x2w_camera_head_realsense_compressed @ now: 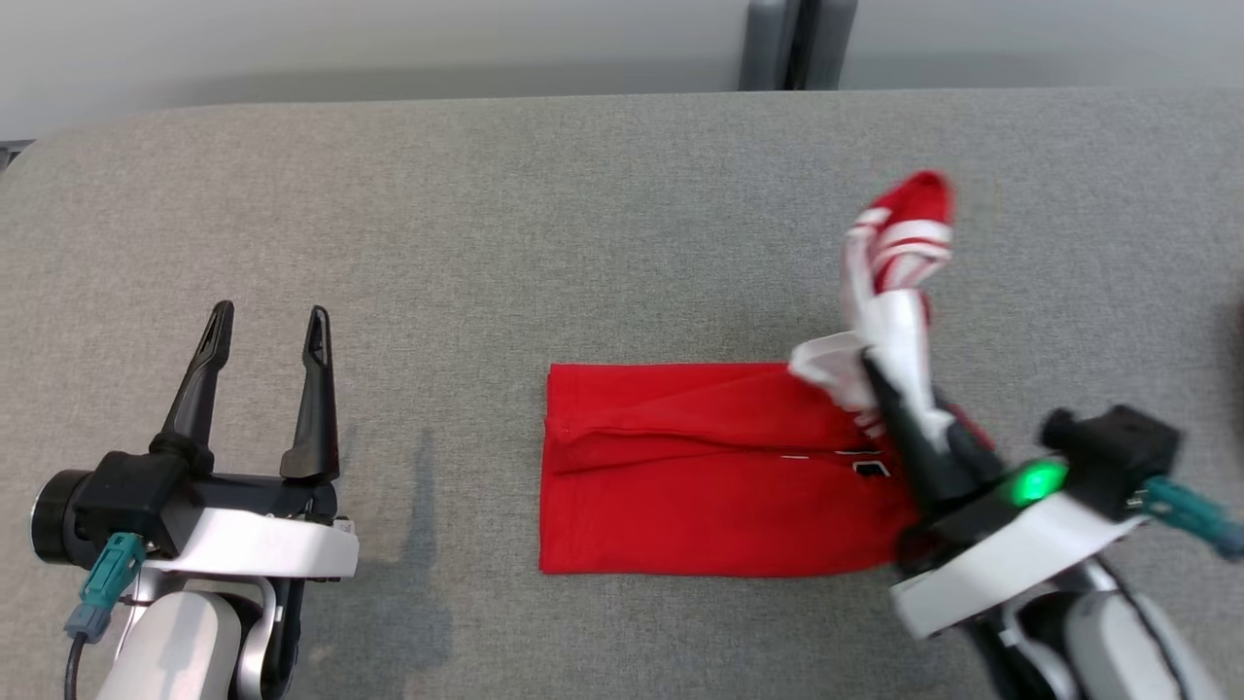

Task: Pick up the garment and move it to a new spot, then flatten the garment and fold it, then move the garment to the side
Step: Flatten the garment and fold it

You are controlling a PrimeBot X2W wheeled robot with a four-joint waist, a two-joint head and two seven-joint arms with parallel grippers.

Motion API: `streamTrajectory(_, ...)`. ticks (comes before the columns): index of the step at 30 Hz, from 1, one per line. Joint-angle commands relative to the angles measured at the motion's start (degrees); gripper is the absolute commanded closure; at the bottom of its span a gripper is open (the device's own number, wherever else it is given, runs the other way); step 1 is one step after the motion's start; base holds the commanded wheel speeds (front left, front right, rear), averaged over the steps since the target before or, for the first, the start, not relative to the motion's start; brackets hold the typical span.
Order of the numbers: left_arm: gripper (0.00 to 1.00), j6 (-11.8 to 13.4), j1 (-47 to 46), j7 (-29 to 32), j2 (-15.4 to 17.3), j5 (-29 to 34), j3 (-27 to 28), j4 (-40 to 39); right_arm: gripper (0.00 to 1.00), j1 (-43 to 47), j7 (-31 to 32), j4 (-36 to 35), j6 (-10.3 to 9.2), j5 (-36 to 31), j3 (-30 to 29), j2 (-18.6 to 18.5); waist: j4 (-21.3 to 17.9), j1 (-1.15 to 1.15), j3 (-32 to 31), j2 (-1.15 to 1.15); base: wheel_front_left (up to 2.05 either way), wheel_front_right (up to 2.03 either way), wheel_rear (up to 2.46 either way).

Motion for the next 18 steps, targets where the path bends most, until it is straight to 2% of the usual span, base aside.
streamTrajectory(1, 0.00, 0.23, -0.38, -0.14, 0.06, -0.29, 0.07, 0.10, 1.00, -0.69, 0.65, -0.37, 0.02, 0.20, 1.16, 0.58, 0.33, 0.00, -0.02, 0.00, 0.00, 0.00, 0.00)
streamTrajectory(5, 0.00, -0.05, -0.79, -0.15, -0.11, -0.35, -0.22, 0.33, 1.00, -1.98, 0.94, 1.75, 0.02, 1.10, 7.61, 3.60, 1.30, 0.00, 0.20, 0.00, 0.00, 0.00, 0.00)
streamTrajectory(9, 0.00, -0.31, -1.52, -0.16, -0.53, -0.17, -0.79, 0.73, 1.00, -4.48, -0.94, 7.52, 0.01, 3.02, 13.31, 5.21, 2.51, 0.00, 0.54, 0.00, 0.00, 0.00, 0.00)
streamTrajectory(18, 0.00, -1.15, -3.11, -0.17, -1.54, 0.20, -2.05, 1.99, 1.00, -11.25, -8.38, 23.48, 0.01, 7.65, 20.10, 6.94, 4.95, 0.00, 1.60, 0.00, 0.00, 0.00, 0.00)
